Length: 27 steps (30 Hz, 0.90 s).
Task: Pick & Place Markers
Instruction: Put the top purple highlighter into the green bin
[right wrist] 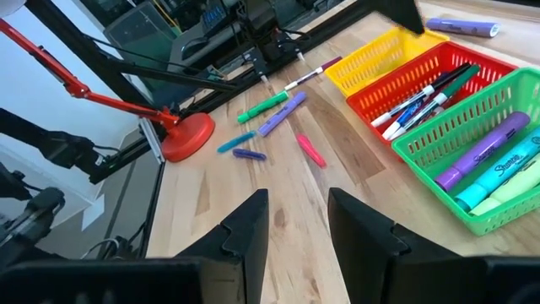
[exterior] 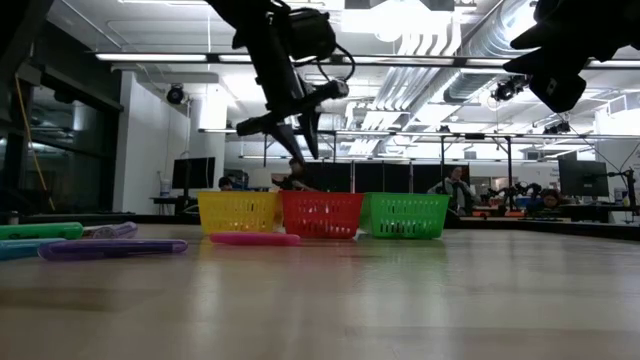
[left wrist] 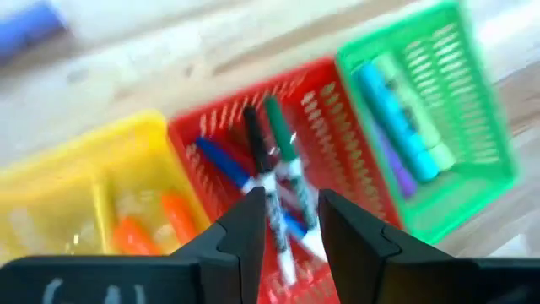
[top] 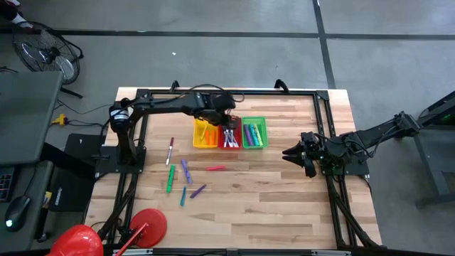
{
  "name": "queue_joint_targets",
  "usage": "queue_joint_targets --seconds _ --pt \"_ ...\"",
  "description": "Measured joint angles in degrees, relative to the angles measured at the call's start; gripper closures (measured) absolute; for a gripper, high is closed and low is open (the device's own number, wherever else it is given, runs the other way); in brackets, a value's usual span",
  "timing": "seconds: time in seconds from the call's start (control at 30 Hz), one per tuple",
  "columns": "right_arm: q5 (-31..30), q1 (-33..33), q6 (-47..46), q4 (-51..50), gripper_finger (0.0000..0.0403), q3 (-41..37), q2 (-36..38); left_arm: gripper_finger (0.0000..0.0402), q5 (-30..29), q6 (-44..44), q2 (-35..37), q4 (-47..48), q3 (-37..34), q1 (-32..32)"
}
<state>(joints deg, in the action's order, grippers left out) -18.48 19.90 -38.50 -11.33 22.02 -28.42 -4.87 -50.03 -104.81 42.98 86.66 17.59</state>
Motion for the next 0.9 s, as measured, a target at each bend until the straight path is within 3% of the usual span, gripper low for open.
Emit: queue_joint_targets --seconds 0.43,0.67,0.9 --pt "-0.68 0.00 -1.59 0.02 0.0290 0.00 0.00 0.0291 6.94 18.25 1.28 2.20 0.10 8.75" --pt "-0.73 0.00 -3.50 0.02 0.0290 0.00 0.00 0.0291 6.61 34.89 1.28 3.17 0.10 12.87" --pt "-5.23 0.01 -7.26 0.01 0.0290 0.00 0.00 0.0282 1.25 52.13 -0.09 5.76 0.10 15.26"
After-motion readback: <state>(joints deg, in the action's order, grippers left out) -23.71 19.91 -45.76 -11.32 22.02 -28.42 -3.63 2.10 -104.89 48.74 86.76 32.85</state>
